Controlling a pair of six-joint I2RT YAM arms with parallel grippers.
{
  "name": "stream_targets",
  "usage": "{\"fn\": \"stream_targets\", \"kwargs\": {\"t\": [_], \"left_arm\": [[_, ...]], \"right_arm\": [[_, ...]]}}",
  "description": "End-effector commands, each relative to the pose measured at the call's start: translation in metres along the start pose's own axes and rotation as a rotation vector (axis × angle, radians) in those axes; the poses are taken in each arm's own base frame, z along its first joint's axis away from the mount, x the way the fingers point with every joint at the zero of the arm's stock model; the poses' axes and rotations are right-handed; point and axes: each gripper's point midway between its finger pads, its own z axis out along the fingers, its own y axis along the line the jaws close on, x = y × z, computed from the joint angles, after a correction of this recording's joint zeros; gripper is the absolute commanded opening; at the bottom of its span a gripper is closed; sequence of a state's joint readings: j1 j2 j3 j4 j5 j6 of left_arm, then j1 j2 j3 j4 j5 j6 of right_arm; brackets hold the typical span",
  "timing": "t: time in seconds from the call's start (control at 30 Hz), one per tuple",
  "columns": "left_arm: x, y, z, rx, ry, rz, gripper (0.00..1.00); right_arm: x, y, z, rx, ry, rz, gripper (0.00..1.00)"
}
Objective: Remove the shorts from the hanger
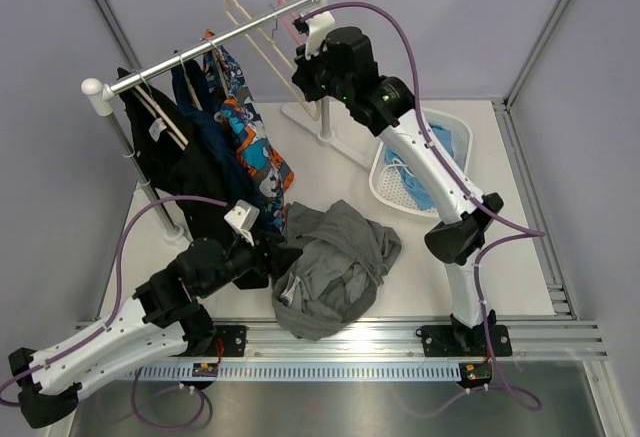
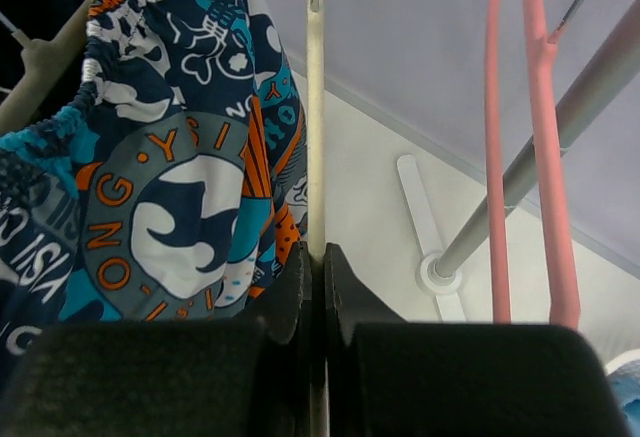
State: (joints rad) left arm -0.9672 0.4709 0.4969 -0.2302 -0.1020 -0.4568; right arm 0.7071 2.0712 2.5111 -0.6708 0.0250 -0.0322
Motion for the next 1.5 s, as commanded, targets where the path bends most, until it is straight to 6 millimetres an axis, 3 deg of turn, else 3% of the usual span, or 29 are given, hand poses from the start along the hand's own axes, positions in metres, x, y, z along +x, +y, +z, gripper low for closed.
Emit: {"fn": "stream_targets", "kwargs": {"t": [0.0, 0.17, 0.27, 0.4, 0.6, 0.7, 0.73, 0.77, 0.8, 0.83, 0.87, 0.9, 0.93, 0.97, 1.0, 1.03, 1.07, 1.1, 1.13, 1.17, 1.2, 1.23, 1.3, 1.33, 1.4, 1.47], "left_arm": [[-0.019, -0.007, 0.0, 0.021, -0.082, -0.032, 0.65], [-0.017, -0.008, 0.001, 0.026, -0.078, -0.042, 0.65], [-0.017, -0.009, 0.001, 0.03, -0.078, -0.044, 0.66], [-0.017, -0.009, 0.001, 0.032, -0.08, -0.044, 0.66], [-0.017, -0.01, 0.0, 0.038, -0.081, -0.038, 0.66], [-0.017, -0.009, -0.001, 0.033, -0.075, -0.031, 0.66], [-0.019, -0.009, -0.002, 0.029, -0.078, -0.029, 0.67], [-0.018, -0.008, -0.003, 0.025, -0.073, -0.025, 0.67], [-0.019, -0.007, -0.005, 0.024, -0.079, -0.021, 0.67], [-0.021, -0.007, -0.006, 0.021, -0.084, -0.017, 0.68], [-0.02, -0.005, -0.006, 0.017, -0.084, -0.012, 0.68], [-0.02, -0.004, -0.009, 0.014, -0.082, -0.001, 0.68], [-0.019, -0.002, -0.009, 0.004, -0.082, 0.002, 0.68], [-0.02, -0.001, -0.011, -0.001, -0.083, 0.006, 0.68], [-0.019, 0.0, -0.012, -0.008, -0.077, 0.012, 0.68], [-0.021, 0.001, -0.014, -0.012, -0.085, 0.011, 0.68], [-0.023, 0.002, -0.016, -0.015, -0.089, 0.012, 0.69], [-0.021, 0.003, -0.017, -0.022, -0.082, 0.012, 0.68], [-0.022, 0.005, -0.019, -0.028, -0.088, 0.011, 0.68], [-0.021, 0.005, -0.021, -0.031, -0.084, 0.01, 0.69], [-0.02, 0.006, -0.022, -0.036, -0.085, 0.006, 0.69], [-0.022, 0.008, -0.024, -0.039, -0.095, 0.004, 0.69], [-0.02, 0.01, -0.026, -0.046, -0.095, -0.005, 0.69], [-0.02, 0.01, -0.027, -0.049, -0.099, -0.007, 0.69], [-0.021, 0.011, -0.029, -0.05, -0.106, -0.015, 0.69], [-0.02, 0.012, -0.03, -0.056, -0.105, -0.022, 0.69]], "right_arm": [[-0.036, 0.003, 0.005, 0.024, -0.141, -0.024, 0.0], [-0.031, 0.0, 0.017, 0.04, -0.148, -0.061, 0.0], [-0.019, -0.001, 0.024, 0.04, -0.12, -0.078, 0.03], [-0.018, 0.0, 0.021, 0.028, -0.128, -0.092, 0.16], [-0.025, 0.003, 0.013, 0.013, -0.137, -0.109, 0.28], [-0.041, 0.003, -0.009, 0.003, -0.16, -0.135, 0.54], [-0.035, 0.001, -0.012, 0.011, -0.144, -0.143, 0.61], [-0.054, 0.001, -0.036, 0.012, -0.189, -0.155, 0.77], [-0.058, 0.0, -0.048, 0.006, -0.198, -0.193, 0.85], [-0.041, 0.002, -0.049, -0.014, -0.158, -0.217, 0.91], [-0.055, 0.003, -0.077, -0.021, -0.192, -0.241, 0.99], [-0.048, 0.008, -0.085, -0.064, -0.172, -0.28, 0.99], [-0.028, 0.015, -0.088, -0.13, -0.122, -0.354, 0.99], [-0.019, 0.018, -0.11, -0.166, -0.082, -0.385, 0.99], [-0.005, 0.02, -0.119, -0.216, -0.048, -0.457, 1.0], [0.014, 0.037, -0.131, -0.345, -0.017, -0.495, 0.99], [0.055, 0.043, -0.15, -0.435, 0.095, -0.509, 1.0], [0.079, 0.05, -0.161, -0.526, 0.135, -0.568, 0.99], [0.123, 0.066, -0.174, -0.681, 0.217, -0.55, 1.0], [0.153, 0.073, -0.202, -0.78, 0.308, -0.538, 0.99], [0.174, 0.077, -0.211, -0.854, 0.339, -0.557, 0.99], [0.208, 0.078, -0.215, -0.874, 0.407, -0.512, 0.99], [0.237, 0.073, -0.21, -0.828, 0.485, -0.433, 0.99], [0.259, 0.066, -0.194, -0.758, 0.516, -0.409, 1.0], [0.28, 0.059, -0.179, -0.624, 0.594, -0.299, 1.0], [0.299, 0.053, -0.15, -0.467, 0.612, -0.257, 1.0]]}}
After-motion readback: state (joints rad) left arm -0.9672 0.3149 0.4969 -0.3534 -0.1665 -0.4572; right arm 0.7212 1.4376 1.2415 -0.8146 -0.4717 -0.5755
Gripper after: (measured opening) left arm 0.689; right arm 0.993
